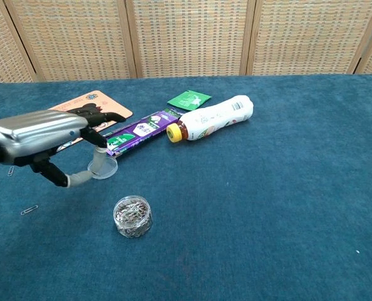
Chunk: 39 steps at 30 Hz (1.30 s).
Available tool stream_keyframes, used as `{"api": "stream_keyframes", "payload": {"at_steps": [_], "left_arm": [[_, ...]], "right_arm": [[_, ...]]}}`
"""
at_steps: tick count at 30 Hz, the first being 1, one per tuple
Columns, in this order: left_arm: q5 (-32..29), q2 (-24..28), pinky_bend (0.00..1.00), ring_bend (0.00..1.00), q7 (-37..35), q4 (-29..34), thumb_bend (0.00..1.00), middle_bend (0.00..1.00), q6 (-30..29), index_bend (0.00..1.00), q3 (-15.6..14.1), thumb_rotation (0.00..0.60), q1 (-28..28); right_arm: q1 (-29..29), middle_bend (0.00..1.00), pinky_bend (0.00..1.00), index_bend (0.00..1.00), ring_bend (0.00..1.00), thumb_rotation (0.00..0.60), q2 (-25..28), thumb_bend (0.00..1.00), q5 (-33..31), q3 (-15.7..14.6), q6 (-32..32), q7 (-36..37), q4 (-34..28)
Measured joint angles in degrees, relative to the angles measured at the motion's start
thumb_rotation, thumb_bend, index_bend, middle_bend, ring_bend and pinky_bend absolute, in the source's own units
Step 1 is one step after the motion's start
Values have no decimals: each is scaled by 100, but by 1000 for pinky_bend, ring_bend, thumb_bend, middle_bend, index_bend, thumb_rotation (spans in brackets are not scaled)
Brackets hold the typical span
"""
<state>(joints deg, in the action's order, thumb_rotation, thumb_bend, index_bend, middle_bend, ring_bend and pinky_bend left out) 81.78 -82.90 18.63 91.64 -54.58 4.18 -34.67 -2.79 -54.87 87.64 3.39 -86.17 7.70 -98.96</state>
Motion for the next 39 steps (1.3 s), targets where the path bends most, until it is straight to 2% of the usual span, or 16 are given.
{"api": "stream_keyframes", "payload": {"at_steps": [6, 13, 14, 15, 17, 19, 22, 25, 33, 36, 39], "left_arm": [[-491, -561, 0, 0, 665, -31, 457, 0, 257, 769, -15, 600, -204], [-663, -702, 0, 0, 901, -93, 457, 0, 245, 752, -94, 600, -272], [-669, -705, 0, 0, 915, -90, 457, 0, 237, 722, -108, 600, -275], [-671, -708, 0, 0, 916, -81, 446, 0, 226, 643, -122, 600, -275], [-672, -708, 0, 0, 901, -60, 382, 0, 205, 456, -139, 600, -274], [-657, -704, 0, 0, 863, -45, 269, 0, 185, 265, -146, 600, -274], [-578, -677, 0, 0, 728, -6, 202, 0, 125, 131, -147, 600, -268], [-409, -595, 0, 0, 490, 80, 157, 0, 4, 69, -145, 600, -249], [-27, -38, 0, 0, -3, 479, 104, 0, -527, 52, -89, 600, -98], [34, 244, 0, 0, -96, 620, 19, 0, -845, 4, -56, 600, 50], [-45, 485, 0, 0, -103, 727, 0, 0, -1430, 0, 6, 600, 381]], "right_arm": [[16, 0, 0, 0, 0, 600, 21, 0, 67, -27, -32, 49, -5], [22, 0, 0, 0, 0, 600, 37, 0, 62, -23, -43, 98, 5], [22, 0, 0, 0, 0, 600, 37, 0, 64, -22, -44, 98, 4], [22, 0, 0, 0, 0, 600, 39, 0, 64, -22, -45, 100, 4], [22, 0, 0, 0, 0, 600, 38, 0, 63, -22, -45, 98, 3], [23, 0, 0, 0, 0, 600, 39, 0, 64, -23, -46, 96, 3], [25, 0, 0, 0, 0, 600, 41, 0, 66, -23, -52, 98, 1], [25, 0, 0, 0, 0, 600, 43, 0, 65, -23, -51, 105, 3], [29, 0, 0, 0, 0, 600, 41, 0, 85, -28, -66, 92, -5], [27, 0, 0, 0, 0, 600, 39, 0, 103, -30, -69, 79, -14], [31, 0, 0, 0, 0, 600, 37, 0, 145, -41, -91, 39, -42]]}}
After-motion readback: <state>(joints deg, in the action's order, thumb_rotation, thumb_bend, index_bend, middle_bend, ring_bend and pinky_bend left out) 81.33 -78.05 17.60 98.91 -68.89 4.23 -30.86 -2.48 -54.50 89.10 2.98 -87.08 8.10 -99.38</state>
